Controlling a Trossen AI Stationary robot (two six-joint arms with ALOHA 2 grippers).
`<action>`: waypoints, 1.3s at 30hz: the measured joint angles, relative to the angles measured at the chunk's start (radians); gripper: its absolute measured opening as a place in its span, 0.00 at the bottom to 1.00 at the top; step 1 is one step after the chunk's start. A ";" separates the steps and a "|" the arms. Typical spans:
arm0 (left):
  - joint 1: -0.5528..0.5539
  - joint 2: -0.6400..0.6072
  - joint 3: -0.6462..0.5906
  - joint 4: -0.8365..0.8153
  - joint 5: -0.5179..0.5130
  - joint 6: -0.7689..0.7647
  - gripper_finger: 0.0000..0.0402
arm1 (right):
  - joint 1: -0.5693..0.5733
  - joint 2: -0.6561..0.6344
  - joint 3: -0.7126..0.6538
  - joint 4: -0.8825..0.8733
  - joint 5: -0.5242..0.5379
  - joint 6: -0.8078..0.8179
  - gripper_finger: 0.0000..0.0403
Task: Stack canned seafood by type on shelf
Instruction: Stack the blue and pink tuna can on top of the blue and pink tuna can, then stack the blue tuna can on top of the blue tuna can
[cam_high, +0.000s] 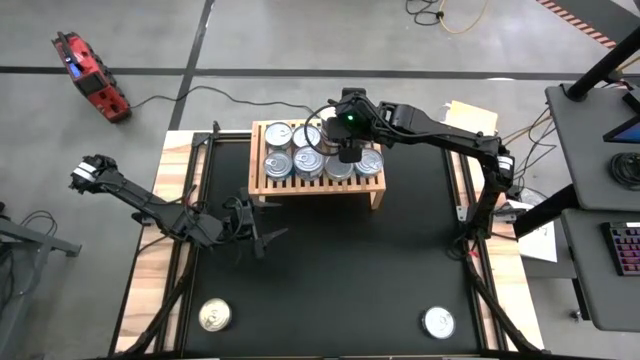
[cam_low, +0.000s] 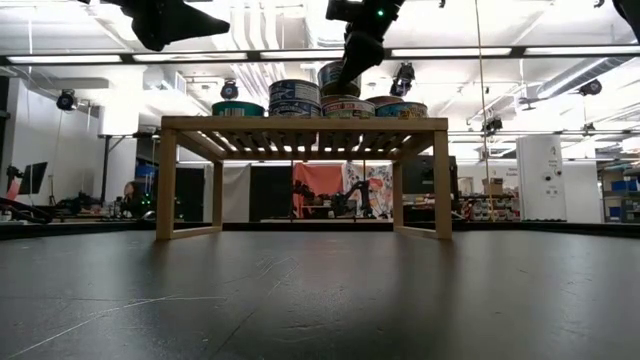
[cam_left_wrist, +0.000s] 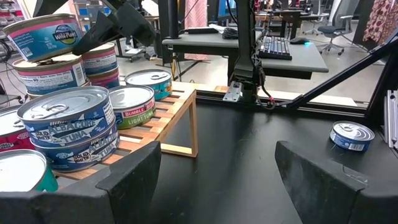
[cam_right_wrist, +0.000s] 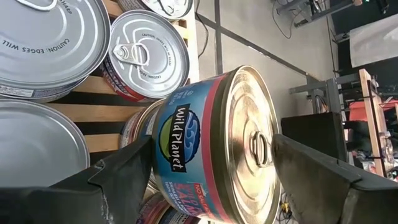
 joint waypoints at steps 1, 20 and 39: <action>0.000 0.000 0.000 0.000 0.000 0.000 0.75 | 0.000 0.000 0.000 0.000 0.000 0.000 0.77; 0.000 0.000 0.000 0.000 0.000 0.000 0.75 | -0.013 0.000 0.000 0.030 0.001 0.006 0.79; -0.001 0.014 -0.004 -0.063 0.055 -0.152 0.75 | 0.141 -0.093 0.000 -0.083 -0.185 0.223 0.65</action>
